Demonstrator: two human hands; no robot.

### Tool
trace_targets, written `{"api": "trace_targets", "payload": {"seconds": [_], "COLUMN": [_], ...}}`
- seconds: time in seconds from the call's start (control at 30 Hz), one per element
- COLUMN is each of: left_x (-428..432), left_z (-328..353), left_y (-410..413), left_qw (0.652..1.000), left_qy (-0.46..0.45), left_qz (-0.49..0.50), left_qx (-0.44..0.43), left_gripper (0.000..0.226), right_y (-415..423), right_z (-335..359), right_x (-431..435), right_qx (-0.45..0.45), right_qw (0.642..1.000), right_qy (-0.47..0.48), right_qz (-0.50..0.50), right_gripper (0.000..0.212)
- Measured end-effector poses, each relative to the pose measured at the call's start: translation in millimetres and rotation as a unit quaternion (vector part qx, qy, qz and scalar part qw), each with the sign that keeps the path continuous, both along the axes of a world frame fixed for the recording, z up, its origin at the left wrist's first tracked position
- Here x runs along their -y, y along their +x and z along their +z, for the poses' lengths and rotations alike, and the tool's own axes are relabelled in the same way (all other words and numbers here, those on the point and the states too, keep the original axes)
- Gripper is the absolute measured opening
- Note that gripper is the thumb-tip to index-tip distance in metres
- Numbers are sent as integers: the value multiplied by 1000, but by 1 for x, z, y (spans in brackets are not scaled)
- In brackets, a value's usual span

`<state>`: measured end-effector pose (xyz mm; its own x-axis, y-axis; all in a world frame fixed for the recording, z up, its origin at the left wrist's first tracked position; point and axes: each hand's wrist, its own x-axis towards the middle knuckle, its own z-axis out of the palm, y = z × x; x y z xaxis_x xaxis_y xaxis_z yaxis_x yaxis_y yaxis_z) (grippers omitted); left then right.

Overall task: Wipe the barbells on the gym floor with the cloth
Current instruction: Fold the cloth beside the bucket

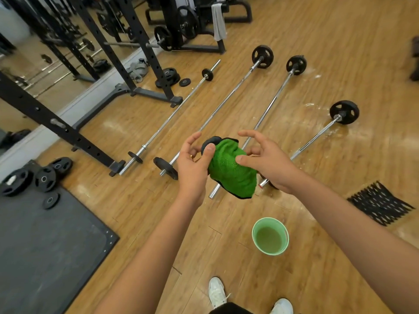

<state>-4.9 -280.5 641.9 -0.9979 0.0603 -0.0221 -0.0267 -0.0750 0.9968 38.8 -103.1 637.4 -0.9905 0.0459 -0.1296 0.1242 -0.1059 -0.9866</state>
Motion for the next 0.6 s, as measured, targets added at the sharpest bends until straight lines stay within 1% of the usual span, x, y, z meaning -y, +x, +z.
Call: {"api": "trace_targets", "payload": {"seconds": [0.1, 0.17, 0.2, 0.3, 0.4, 0.47, 0.53, 0.6], "left_x": [1, 2, 3, 5, 8, 10, 11, 14], "left_z": [1, 2, 3, 4, 5, 8, 13, 17], "left_y": [0, 1, 2, 1, 1, 4, 9, 12], "left_qw": [999, 999, 1000, 1000, 998, 999, 996, 987], "left_qy": [32, 26, 18, -10, -7, 24, 84, 140], "left_qz": [-18, -19, -14, 18, 48, 39, 2, -45], "left_qx": [29, 24, 17, -17, -31, -15, 25, 67], "left_gripper": [40, 39, 37, 32, 29, 29, 35, 46], "right_y": [-1, -1, -2, -4, -3, -2, -2, -1], "right_z": [8, 9, 8, 4, 5, 7, 8, 13], "right_x": [0, -2, -2, 1, 8, 12, 13, 13], "right_qx": [-56, -89, -100, -114, -97, -87, -81, -74], "right_qw": [995, 989, 988, 984, 986, 986, 989, 991], "right_qy": [16, 20, 20, 29, 6, -5, -20, -63], "right_qz": [-86, -113, -117, -131, -137, -140, -123, -94], "right_gripper": [36, 28, 26, 30, 31, 29, 29, 37]}}
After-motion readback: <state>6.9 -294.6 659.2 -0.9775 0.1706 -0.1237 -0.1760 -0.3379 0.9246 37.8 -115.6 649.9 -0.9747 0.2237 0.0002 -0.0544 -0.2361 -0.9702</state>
